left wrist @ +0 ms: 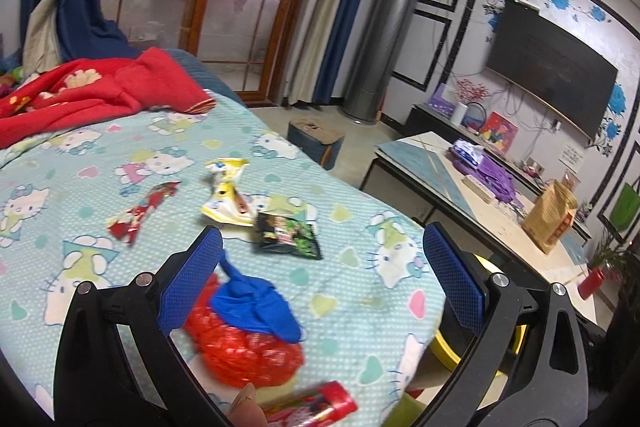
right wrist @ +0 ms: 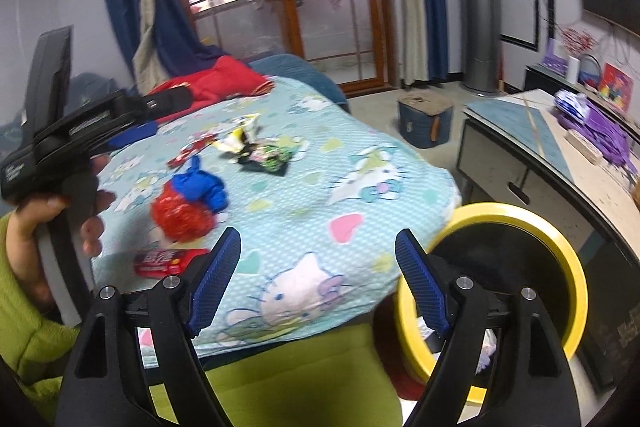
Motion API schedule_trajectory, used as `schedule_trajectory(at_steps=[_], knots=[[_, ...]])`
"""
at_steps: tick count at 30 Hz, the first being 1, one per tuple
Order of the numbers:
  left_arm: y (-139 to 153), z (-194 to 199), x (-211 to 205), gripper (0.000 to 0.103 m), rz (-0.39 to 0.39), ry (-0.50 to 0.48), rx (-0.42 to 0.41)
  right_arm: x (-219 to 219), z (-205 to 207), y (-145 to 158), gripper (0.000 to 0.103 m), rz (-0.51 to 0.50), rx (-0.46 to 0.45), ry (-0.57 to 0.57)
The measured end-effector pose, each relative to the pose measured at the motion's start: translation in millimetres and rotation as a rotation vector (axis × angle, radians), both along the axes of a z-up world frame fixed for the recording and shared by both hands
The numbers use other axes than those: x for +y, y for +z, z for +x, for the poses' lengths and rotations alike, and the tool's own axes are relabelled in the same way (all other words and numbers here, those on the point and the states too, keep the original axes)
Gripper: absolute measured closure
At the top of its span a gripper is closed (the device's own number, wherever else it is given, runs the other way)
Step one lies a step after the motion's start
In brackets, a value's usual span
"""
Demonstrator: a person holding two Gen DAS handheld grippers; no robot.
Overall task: Collect trash
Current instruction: 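Move both open tools back over the red trash on the bedspread, then grasp the red candy tube with the right tool while the left tool grasps the red plastic bag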
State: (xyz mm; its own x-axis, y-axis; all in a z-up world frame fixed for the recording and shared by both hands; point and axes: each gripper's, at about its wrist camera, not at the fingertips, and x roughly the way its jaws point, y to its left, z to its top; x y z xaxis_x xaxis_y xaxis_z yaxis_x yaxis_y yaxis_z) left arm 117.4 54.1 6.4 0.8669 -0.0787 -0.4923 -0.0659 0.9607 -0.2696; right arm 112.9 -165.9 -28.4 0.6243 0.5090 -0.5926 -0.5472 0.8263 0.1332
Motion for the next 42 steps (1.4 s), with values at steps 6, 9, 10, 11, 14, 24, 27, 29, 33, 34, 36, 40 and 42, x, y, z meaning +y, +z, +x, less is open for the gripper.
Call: schedule_trajectory(at_steps=[6,9,10,11,14,24,27,29,33,34,36,40,42], knots=[[-1,-2,21,0.011,-0.004,0.046,0.016,24,-5,-2,0.025,-0.011,0.013,0.064],[-2,-3,33,0.011,-0.017,0.071,0.029,36,-8,-2,0.022,-0.015,0.015,0.098],[-3,-3,36,0.011,-0.019,0.078,0.033,41,-9,-3,0.022,-0.018,0.014,0.109],[-4,-3,41,0.011,-0.021,0.087,0.041,46,-10,-3,0.022,-0.021,0.015,0.124],[-9,-2,52,0.011,-0.033,0.104,0.061,59,-13,-3,0.021,-0.032,0.012,0.164],[-33,-6,95,0.016,-0.115,0.166,0.158,101,-16,-16,0.019,-0.062,0.044,0.287],[-42,-7,106,0.026,-0.151,0.173,0.184,114,-16,-25,0.018,-0.085,0.068,0.317],[-47,-7,110,0.035,-0.172,0.169,0.201,120,-17,-31,0.011,-0.105,0.083,0.315],[-61,-8,114,0.047,-0.208,0.154,0.241,130,-21,-36,0.007,-0.109,0.108,0.324],[-64,-8,115,0.048,-0.217,0.152,0.252,133,-23,-37,0.006,-0.118,0.105,0.318],[-68,-8,114,0.049,-0.227,0.149,0.265,138,-22,-42,0.006,-0.138,0.119,0.295],[-74,-6,111,0.049,-0.243,0.135,0.281,147,-14,-57,0.006,-0.133,0.225,0.249],[-76,-5,110,0.049,-0.248,0.131,0.291,153,-12,-63,0.006,-0.148,0.248,0.225]])
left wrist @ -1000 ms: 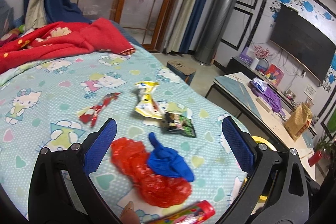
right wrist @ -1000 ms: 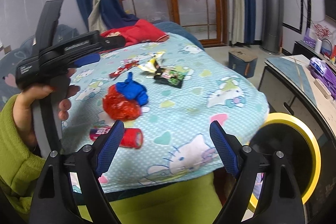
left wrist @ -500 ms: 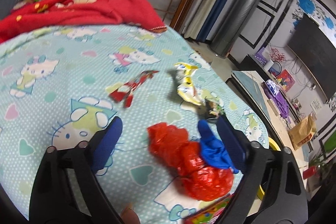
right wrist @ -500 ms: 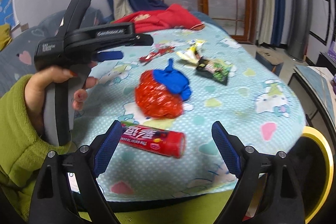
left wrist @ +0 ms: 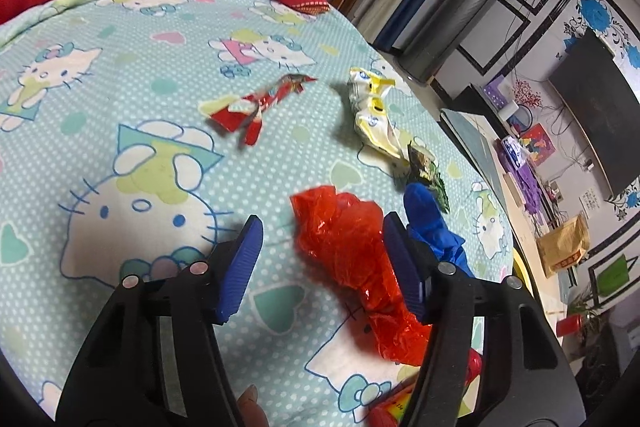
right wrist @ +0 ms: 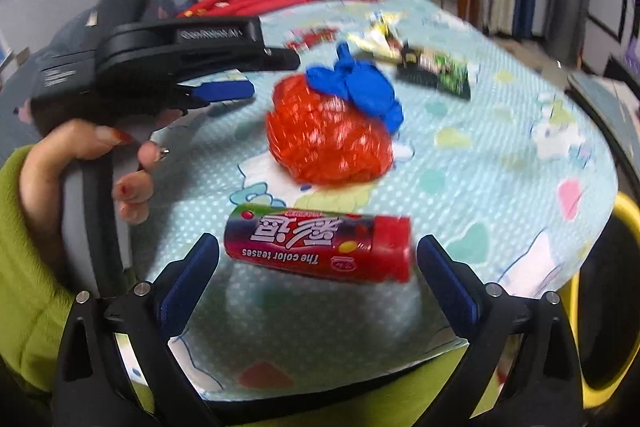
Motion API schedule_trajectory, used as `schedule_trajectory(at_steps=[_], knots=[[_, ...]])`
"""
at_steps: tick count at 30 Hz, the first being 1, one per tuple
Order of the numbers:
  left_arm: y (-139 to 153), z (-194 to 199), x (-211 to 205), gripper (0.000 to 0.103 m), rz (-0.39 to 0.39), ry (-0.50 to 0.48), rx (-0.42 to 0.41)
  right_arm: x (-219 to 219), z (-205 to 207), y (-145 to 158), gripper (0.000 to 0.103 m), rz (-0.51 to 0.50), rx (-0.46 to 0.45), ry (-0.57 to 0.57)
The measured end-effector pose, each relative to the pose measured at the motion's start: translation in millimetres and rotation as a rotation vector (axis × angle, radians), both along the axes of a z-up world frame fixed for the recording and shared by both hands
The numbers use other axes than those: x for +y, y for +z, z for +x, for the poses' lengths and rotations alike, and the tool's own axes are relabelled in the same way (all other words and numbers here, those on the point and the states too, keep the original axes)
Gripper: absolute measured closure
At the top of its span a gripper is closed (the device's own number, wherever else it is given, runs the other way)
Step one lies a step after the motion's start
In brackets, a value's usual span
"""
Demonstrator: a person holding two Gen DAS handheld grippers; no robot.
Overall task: Collect trash
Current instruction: 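Grasp the red candy tube with the right tool while the left tool grasps the red plastic bag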
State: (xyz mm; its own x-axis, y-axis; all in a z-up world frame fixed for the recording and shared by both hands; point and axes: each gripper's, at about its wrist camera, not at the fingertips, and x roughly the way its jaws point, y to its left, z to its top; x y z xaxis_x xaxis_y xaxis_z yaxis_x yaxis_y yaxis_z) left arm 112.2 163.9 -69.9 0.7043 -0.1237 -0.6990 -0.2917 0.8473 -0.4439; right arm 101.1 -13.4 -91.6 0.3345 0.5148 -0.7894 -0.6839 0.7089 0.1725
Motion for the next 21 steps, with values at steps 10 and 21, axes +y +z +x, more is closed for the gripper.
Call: schedule_trajectory(at_steps=[10,21], knots=[[-15,5,-2,0.079,-0.085,-0.028,0.021,22,-6,-7,0.005,-0.034,-0.059,-0.006],[-18,4,-1,0.101,-0.179,-0.058,-0.004,17,-3,-10,0.009,-0.004,-0.07,-0.001]])
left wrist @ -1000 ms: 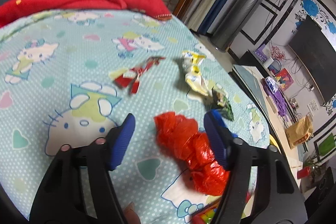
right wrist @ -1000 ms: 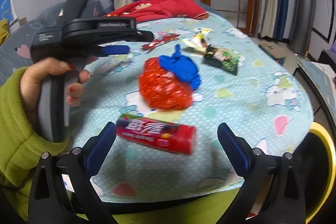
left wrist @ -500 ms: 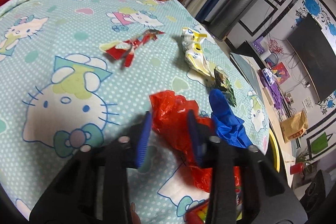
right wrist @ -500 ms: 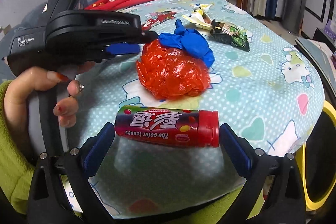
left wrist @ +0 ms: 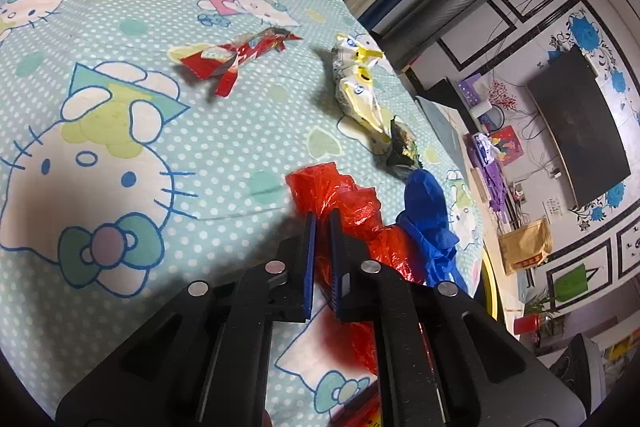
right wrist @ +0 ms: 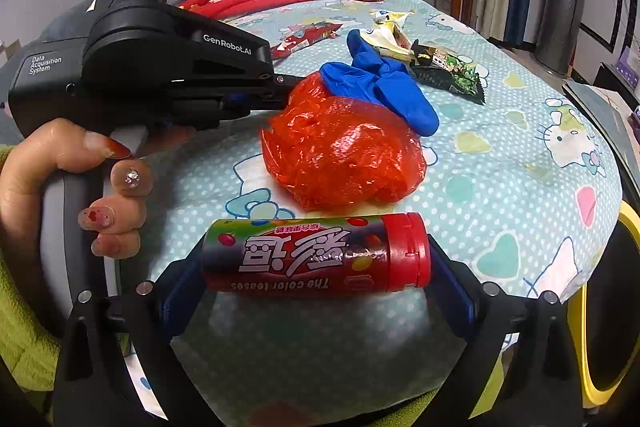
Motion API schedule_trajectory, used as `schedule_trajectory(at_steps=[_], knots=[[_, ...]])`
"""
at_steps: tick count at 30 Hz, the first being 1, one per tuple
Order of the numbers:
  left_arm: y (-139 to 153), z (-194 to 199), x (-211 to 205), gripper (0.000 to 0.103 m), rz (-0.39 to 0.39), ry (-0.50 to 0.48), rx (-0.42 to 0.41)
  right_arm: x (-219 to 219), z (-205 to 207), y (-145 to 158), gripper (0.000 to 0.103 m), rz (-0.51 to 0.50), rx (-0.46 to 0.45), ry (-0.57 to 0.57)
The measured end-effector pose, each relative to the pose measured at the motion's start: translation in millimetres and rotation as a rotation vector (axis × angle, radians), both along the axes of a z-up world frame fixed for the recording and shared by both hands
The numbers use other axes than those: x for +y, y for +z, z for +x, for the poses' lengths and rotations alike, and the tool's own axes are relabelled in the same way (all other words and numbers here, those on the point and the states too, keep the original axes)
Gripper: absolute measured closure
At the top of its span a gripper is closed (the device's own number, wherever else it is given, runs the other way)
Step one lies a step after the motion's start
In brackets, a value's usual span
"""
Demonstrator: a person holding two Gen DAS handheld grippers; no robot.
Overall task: Collect trash
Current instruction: 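Grasp the red candy tube with the right tool while the left tool grasps the red plastic bag, then carry the red plastic bag and candy tube in both tools over the bin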
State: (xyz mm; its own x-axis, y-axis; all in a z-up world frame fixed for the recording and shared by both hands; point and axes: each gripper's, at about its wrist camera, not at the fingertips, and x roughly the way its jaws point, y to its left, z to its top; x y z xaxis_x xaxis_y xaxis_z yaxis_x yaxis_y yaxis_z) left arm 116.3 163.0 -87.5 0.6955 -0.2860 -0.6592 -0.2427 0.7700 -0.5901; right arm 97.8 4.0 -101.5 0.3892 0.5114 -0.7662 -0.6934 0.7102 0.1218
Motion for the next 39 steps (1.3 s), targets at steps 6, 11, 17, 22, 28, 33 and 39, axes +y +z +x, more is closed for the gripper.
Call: schedule_trajectory(at_steps=[6,11,17,22,28,33,39], knots=[[24,-6,4,0.102,0.055,0.02,-0.069,-8,-3,5,0.009,0.031,0.007,-0.002],[48,-15,13,0.102,0.107,0.066,-0.133,-14,-7,11,0.009,0.054,-0.003,0.003],[81,-31,24,0.102,0.183,0.131,-0.223,-24,-6,23,0.009,0.085,-0.031,-0.007],[104,-39,23,0.102,0.219,0.137,-0.283,-40,4,34,0.009,0.118,-0.047,-0.061],[119,-38,5,0.102,0.24,0.083,-0.319,-60,18,45,0.009,0.136,-0.061,-0.124],[120,-35,-14,0.102,0.251,0.031,-0.328,-76,32,52,0.009,0.149,-0.082,-0.176],[121,-32,-34,0.102,0.257,-0.017,-0.342,-99,44,59,0.009,0.152,-0.111,-0.232]])
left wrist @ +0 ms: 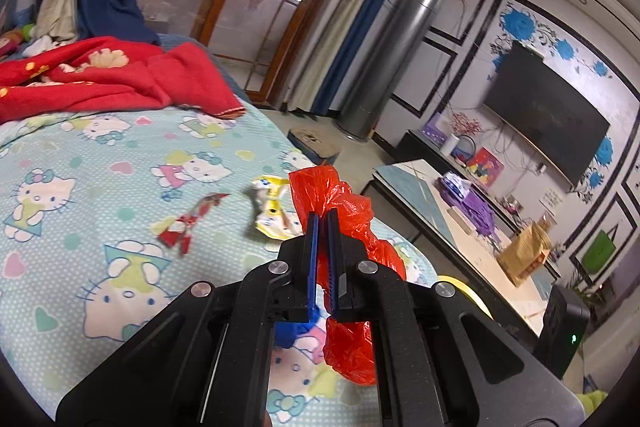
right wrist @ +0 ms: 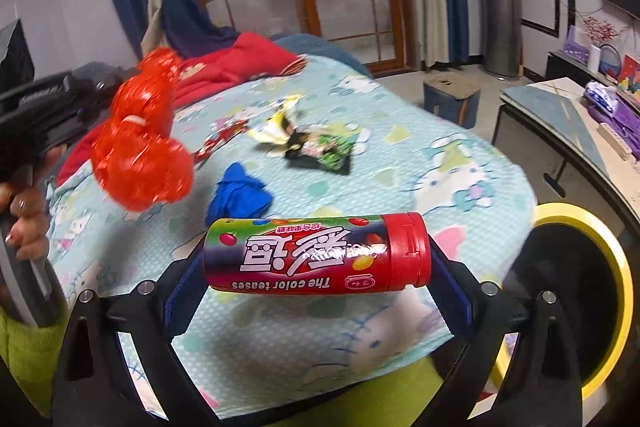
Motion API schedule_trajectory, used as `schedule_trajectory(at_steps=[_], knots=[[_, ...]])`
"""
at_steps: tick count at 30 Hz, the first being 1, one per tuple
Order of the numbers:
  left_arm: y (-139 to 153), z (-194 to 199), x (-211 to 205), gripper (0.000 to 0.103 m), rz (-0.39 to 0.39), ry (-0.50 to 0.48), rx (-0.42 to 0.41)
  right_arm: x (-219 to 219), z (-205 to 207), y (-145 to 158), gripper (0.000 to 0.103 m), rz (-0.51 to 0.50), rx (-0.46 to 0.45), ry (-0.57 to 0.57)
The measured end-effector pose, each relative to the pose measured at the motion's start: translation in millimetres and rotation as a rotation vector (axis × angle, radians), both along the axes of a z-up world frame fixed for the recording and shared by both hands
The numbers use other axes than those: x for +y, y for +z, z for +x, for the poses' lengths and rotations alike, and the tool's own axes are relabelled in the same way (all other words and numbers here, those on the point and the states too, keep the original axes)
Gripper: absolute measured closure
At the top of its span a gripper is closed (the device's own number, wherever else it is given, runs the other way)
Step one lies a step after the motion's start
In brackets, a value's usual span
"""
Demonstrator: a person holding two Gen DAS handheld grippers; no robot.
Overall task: Collect trash
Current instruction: 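Carry the red plastic bag and candy tube in both tools over the bin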
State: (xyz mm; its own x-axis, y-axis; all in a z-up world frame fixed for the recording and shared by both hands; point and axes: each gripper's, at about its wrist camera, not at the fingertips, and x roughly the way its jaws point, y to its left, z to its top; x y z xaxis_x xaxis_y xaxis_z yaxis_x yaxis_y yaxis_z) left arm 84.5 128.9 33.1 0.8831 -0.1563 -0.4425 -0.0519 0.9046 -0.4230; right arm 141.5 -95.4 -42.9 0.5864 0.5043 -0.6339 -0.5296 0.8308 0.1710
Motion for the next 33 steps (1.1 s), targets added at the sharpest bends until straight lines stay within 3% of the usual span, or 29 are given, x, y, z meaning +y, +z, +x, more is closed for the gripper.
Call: schedule_trajectory(at_steps=[15,33], knots=[[-1,12,-48,0.102,0.042,-0.103,-0.003,-101,24,5,0.009,0.029,-0.002,-0.238],[-10,29,-108,0.102,0.103,-0.229,0.012,-165,26,5,0.009,0.039,-0.015,-0.388]])
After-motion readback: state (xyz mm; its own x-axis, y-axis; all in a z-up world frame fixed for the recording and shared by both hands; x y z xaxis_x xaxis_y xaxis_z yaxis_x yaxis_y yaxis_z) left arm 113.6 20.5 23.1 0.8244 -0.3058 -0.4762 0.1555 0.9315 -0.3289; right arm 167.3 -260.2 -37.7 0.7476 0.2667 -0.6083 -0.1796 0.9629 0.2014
